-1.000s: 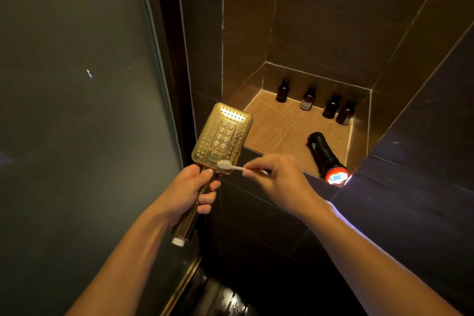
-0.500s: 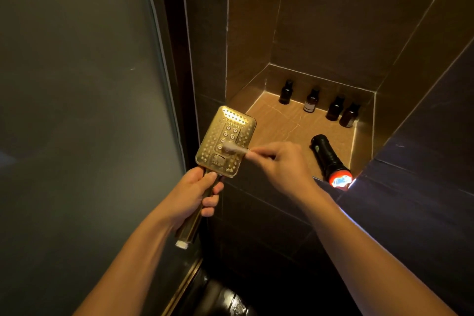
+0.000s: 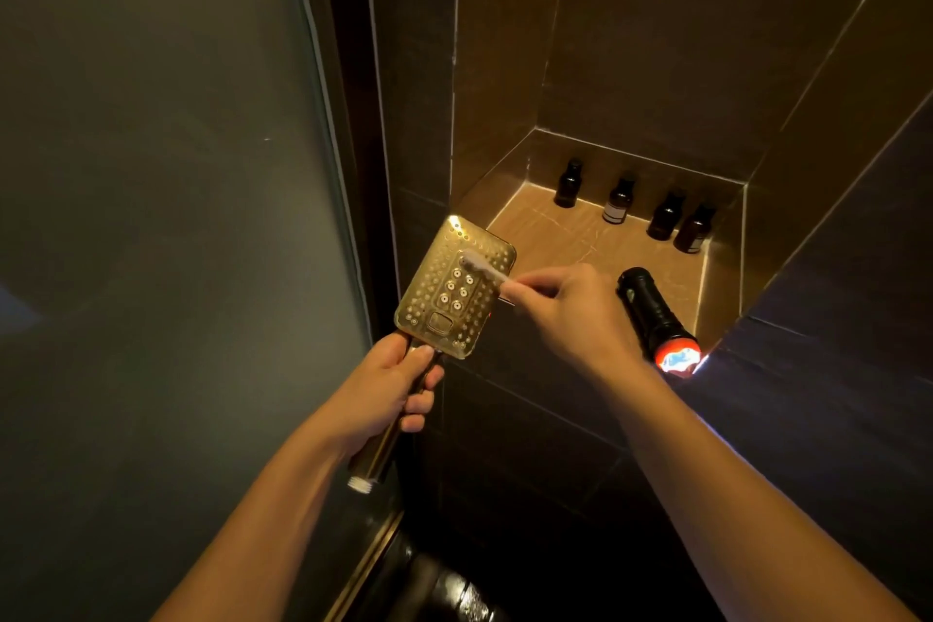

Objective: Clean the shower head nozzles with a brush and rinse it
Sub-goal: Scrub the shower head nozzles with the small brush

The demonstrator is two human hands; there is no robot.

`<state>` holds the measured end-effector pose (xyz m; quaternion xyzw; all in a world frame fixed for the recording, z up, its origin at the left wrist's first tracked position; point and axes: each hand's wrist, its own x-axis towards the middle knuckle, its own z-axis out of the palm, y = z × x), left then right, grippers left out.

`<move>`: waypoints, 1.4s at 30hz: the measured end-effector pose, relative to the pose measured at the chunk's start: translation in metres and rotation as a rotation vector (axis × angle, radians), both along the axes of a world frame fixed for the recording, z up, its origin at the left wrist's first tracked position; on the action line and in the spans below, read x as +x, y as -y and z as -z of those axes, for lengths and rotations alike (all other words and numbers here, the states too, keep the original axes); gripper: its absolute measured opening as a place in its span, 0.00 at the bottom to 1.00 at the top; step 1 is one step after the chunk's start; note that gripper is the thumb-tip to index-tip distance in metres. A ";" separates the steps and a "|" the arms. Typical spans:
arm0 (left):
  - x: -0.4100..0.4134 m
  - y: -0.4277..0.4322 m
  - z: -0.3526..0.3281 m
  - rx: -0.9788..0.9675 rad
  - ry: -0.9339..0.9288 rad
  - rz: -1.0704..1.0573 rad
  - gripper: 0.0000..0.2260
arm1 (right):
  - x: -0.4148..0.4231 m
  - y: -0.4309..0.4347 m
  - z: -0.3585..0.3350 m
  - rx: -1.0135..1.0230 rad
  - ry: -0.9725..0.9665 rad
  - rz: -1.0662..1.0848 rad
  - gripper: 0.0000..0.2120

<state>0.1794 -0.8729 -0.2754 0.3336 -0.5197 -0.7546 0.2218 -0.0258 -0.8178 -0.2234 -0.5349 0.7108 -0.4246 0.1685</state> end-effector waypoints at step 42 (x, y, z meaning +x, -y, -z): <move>0.011 -0.007 0.010 0.008 -0.040 -0.028 0.05 | 0.036 -0.003 0.013 0.041 -0.193 -0.204 0.08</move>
